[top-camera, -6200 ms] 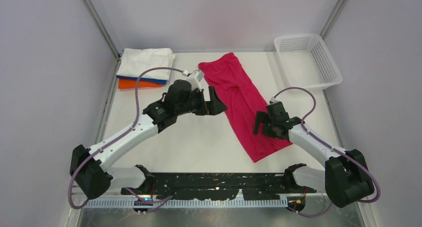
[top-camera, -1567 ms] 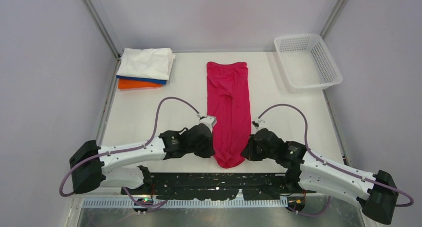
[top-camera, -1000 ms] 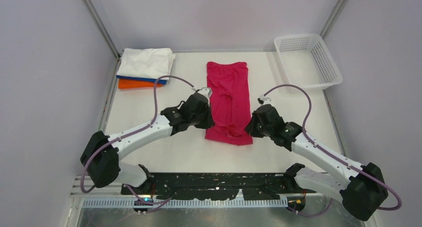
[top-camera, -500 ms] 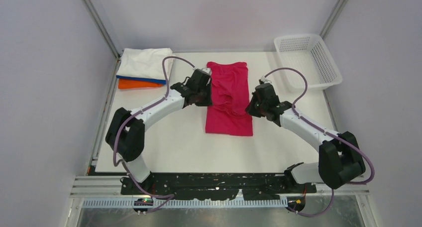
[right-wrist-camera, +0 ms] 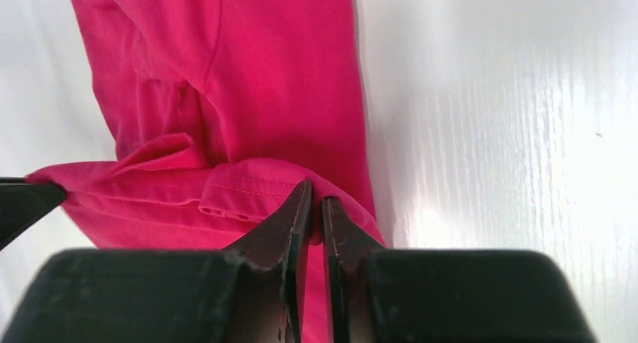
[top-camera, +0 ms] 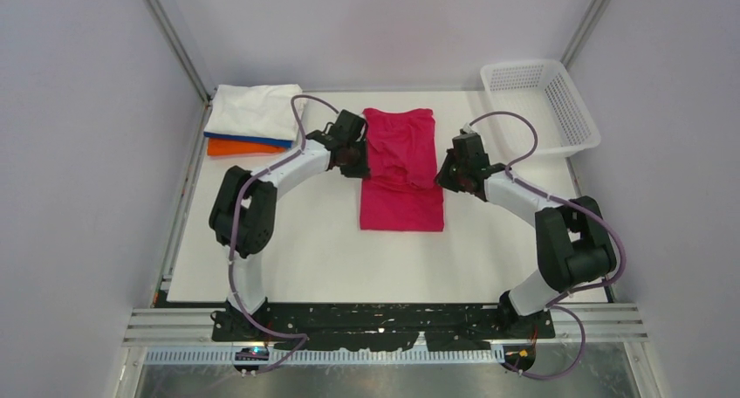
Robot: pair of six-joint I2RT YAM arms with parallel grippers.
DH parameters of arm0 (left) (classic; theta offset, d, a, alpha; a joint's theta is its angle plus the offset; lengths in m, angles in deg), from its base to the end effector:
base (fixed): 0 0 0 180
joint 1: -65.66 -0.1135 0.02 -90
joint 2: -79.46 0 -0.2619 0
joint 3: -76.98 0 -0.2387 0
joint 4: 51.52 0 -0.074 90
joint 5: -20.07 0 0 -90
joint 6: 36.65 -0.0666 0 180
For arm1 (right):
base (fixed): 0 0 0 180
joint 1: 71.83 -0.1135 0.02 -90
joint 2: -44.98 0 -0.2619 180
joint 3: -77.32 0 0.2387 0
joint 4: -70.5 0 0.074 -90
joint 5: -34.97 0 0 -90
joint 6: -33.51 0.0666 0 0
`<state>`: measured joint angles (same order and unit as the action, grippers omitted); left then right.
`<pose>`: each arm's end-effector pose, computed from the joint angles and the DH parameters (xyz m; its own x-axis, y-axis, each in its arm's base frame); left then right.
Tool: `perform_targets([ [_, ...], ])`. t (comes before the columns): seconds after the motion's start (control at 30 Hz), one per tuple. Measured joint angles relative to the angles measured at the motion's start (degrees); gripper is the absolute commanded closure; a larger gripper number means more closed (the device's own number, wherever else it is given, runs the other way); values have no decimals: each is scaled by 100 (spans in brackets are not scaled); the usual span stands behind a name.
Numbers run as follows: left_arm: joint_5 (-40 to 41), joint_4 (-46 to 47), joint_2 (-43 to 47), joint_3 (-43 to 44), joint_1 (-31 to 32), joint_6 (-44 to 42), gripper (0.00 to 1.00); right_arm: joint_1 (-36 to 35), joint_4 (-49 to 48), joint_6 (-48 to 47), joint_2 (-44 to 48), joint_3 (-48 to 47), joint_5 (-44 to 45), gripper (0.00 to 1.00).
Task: Fold and stack the t-shirts
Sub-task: Fold the folded rectangular tshirt in 1/3 of the way
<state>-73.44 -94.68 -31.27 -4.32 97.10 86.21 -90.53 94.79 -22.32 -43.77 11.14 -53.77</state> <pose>0.3616 -0.2259 0.1934 -0.8871 -0.0924 -0.4522 0.0823 0.9324 -0.3520 0.3138 0.1047 0.1811 -0.7439 0.3410 -0.5748 0.1348 0.9189 0.3708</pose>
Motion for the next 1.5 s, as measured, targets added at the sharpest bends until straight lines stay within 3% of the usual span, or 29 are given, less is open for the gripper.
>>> perform_targets([
  [0.03,-20,0,-39,59,-13,-4,66,28,-33,-4,-68,-59,-35,78],
  [0.1,-70,7,-87,166,-50,-26,45,70,-109,-11,-168,-162,-114,60],
  [0.13,-92,7,-85,199,-66,-50,28,111,-164,-31,-205,-227,-168,49],
  [0.17,-114,15,-85,227,-83,-59,8,146,-221,-50,-225,-280,-238,44],
  [0.2,-129,20,-85,254,-94,-66,1,173,-254,-35,-227,-317,-282,35],
  [0.23,-142,22,-83,284,-111,-90,0,203,-289,-72,-229,-356,-354,27],
  [0.27,-151,28,-61,295,-125,-74,1,240,-332,-98,-225,-389,-413,11],
  [0.33,-168,31,55,264,-146,-28,0,289,-404,-160,-188,-402,-538,0],
  [0.63,-468,699,2507,-1770,-157,168,0,216,-597,-439,1537,756,-1141,4],
  [0.87,-468,901,3974,-3322,-151,334,0,-793,-627,-695,1982,1233,-1119,5],
  [1.17,-212,861,4601,-3790,-146,424,0,-1381,-949,-664,1010,1126,-984,5],
  [1.5,-63,857,4520,-3790,-146,413,0,-1340,-1447,-684,-852,-328,-413,5],
])
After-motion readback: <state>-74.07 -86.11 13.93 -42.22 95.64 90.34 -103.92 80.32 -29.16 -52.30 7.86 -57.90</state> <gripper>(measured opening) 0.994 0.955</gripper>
